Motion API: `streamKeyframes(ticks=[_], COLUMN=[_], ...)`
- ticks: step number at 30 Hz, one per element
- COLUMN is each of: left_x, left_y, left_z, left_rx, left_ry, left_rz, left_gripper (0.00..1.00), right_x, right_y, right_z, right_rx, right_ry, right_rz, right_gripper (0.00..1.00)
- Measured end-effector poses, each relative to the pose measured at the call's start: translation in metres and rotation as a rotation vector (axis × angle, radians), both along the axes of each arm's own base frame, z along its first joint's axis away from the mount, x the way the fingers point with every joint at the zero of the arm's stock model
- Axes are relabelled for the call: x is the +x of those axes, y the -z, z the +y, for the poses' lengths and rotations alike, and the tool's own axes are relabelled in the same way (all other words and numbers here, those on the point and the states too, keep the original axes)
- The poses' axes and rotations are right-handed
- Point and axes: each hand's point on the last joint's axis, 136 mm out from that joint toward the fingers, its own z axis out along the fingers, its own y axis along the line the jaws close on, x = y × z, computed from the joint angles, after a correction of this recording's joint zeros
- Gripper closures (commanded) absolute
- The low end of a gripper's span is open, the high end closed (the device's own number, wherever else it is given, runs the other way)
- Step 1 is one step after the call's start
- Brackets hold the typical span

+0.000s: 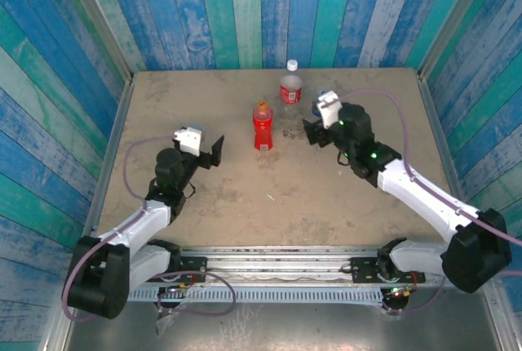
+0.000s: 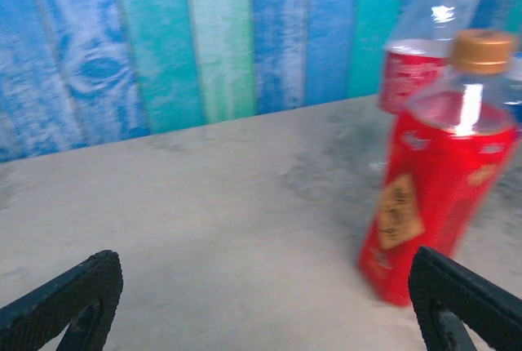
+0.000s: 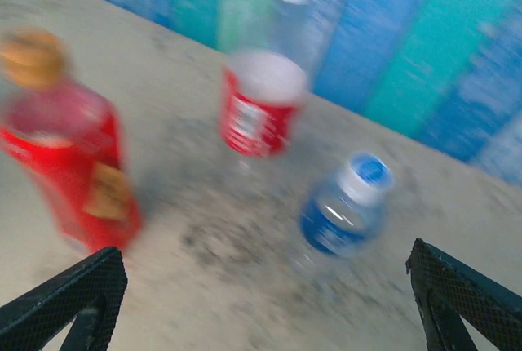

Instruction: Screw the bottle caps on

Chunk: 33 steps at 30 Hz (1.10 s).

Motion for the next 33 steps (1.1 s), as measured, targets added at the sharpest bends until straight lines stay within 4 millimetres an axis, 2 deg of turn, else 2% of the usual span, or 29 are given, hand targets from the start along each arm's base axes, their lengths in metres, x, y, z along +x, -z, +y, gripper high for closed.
streamKeyframes(ticks=[4,7,11,14,17,20,23,26,33], left_x=[0.009,0.012,0.009,0.014,0.019,0.026,0.033,0.037,0.037], left_y=[0.014,0.026,0.042,0.058,0.068,0.075,0.065,0.059,0.060], left_z=[0.034,0.051,0.070,0.083,0.090,0.089,0.089,0.090,0.093], left_rx=[0.002,0.004,0.005,-0.001,-0.012,-0.011,-0.018,-0.022,-0.022], left_ry=[-0.115,-0.177,-0.253,-0.292,-0.314,-0.302,-0.303,-0.312,-0.326], left_rz=[0.012,0.022,0.015,0.042,0.058,0.078,0.050,0.034,0.039], left_gripper=[0.06,0.06,0.06,0.06,0.06,0.06,0.06,0.06,0.06], right_x=[-0.005,-0.003,0.002,0.008,0.017,0.023,0.026,0.028,0.029], right_y=[0.047,0.071,0.095,0.116,0.133,0.145,0.154,0.150,0.147], right_z=[-0.057,-0.091,-0.125,-0.141,-0.149,-0.150,-0.150,-0.153,-0.150], right_rx=[-0.035,-0.043,-0.028,-0.017,0.004,0.028,0.052,0.073,0.092], right_ry=[0.149,0.245,0.327,0.351,0.360,0.353,0.343,0.342,0.328], right_rz=[0.003,0.007,-0.001,0.021,0.040,0.051,0.067,0.053,0.041], right_gripper=[0.07,0.06,0.05,0.04,0.04,0.04,0.03,0.01,0.00])
